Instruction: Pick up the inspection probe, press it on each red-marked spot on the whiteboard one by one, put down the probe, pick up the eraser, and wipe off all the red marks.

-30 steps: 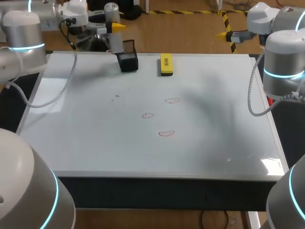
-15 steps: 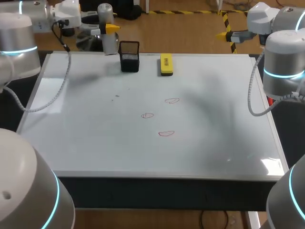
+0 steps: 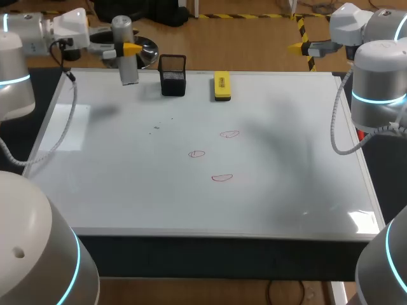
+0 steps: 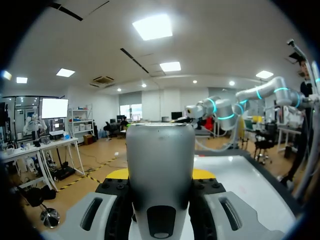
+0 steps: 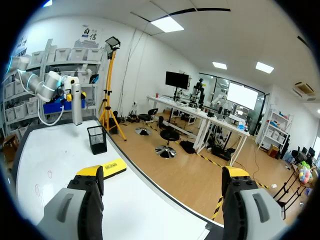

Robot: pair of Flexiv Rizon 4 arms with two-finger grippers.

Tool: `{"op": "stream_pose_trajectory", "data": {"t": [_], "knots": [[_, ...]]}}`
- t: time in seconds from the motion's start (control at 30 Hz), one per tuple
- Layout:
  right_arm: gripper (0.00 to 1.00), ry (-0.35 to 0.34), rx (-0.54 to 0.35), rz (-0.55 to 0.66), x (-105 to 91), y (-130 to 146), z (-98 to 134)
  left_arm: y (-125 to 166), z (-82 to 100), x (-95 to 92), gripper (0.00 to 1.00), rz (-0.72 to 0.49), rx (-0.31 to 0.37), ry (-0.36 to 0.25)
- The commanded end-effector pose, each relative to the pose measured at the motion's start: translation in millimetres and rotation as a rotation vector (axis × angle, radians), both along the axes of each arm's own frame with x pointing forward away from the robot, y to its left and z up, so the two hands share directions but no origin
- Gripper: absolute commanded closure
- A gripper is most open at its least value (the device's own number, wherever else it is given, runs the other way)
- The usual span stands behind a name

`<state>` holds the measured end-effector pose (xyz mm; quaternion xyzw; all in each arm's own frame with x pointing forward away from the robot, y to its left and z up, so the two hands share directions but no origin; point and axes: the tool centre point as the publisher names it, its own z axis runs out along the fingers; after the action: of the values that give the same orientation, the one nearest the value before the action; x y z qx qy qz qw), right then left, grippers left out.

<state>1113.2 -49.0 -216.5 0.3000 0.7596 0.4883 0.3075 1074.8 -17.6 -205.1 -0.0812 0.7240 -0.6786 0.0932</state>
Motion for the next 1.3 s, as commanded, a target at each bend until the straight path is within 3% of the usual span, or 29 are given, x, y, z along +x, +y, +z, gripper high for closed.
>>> {"op": "stream_pose_trajectory", "data": {"t": [0.03,0.6,1.3], "knots": [[0.0,0.001,-0.001,0.001,0.5,-0.3,0.0,11.1,-4.3,-12.0,1.0,0.056,0.004,0.005],[0.0,0.001,-0.001,0.001,0.5,-0.3,0.0,26.7,-42.3,-15.0,1.0,0.096,0.016,0.144],[0.0,0.001,-0.001,0.001,0.5,-0.3,0.0,26.5,-42.6,-14.8,1.0,0.099,0.018,0.145]]}}
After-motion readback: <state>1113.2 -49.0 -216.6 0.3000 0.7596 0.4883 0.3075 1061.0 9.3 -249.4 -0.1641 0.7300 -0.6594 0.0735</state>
